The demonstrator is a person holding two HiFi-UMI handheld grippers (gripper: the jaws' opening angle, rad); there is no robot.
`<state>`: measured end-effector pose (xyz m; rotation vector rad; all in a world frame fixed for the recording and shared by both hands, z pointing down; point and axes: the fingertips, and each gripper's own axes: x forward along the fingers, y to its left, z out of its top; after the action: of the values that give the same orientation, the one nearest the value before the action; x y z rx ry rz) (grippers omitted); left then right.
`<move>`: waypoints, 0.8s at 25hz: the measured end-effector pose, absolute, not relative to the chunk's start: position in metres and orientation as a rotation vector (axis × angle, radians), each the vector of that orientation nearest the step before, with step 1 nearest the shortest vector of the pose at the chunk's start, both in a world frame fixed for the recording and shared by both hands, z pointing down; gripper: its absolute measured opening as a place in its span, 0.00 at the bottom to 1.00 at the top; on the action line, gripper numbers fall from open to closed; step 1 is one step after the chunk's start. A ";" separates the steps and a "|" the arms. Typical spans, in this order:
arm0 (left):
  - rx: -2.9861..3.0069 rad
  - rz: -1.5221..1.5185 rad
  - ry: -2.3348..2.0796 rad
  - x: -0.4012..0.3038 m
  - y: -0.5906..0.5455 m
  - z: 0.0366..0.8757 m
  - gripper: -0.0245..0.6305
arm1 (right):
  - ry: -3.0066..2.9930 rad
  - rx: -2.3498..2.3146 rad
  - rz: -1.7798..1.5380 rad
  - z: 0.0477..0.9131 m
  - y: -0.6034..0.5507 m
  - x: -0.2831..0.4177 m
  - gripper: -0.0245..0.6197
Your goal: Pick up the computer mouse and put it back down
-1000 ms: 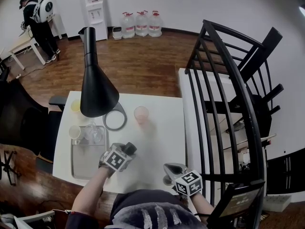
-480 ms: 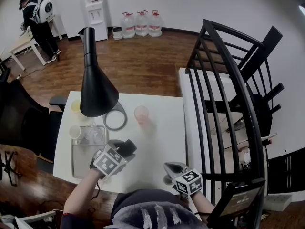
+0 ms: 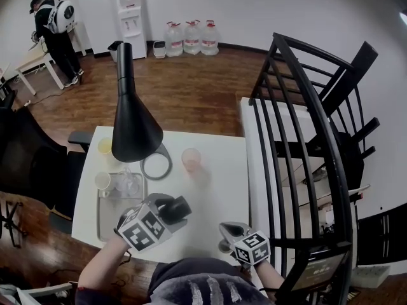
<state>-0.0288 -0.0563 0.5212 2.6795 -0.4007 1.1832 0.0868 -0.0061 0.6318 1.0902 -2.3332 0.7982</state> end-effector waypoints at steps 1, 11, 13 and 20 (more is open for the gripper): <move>2.692 1.181 -0.395 -0.028 -0.055 0.518 0.49 | -2.331 1.088 0.796 0.631 -0.007 0.087 0.04; 2.788 1.134 -0.359 -0.021 -0.043 0.475 0.49 | -2.327 1.072 0.779 0.626 -0.011 0.085 0.04; 2.815 1.115 -0.359 -0.019 -0.041 0.464 0.49 | -2.326 1.065 0.772 0.625 -0.012 0.085 0.04; 2.899 1.029 -0.365 -0.017 -0.037 0.430 0.49 | -2.313 1.044 0.755 0.626 -0.013 0.087 0.04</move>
<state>-0.0171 -0.0370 0.4300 2.8993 -0.3654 1.0286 0.0868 -0.0126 0.6263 1.0443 -2.3133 0.7552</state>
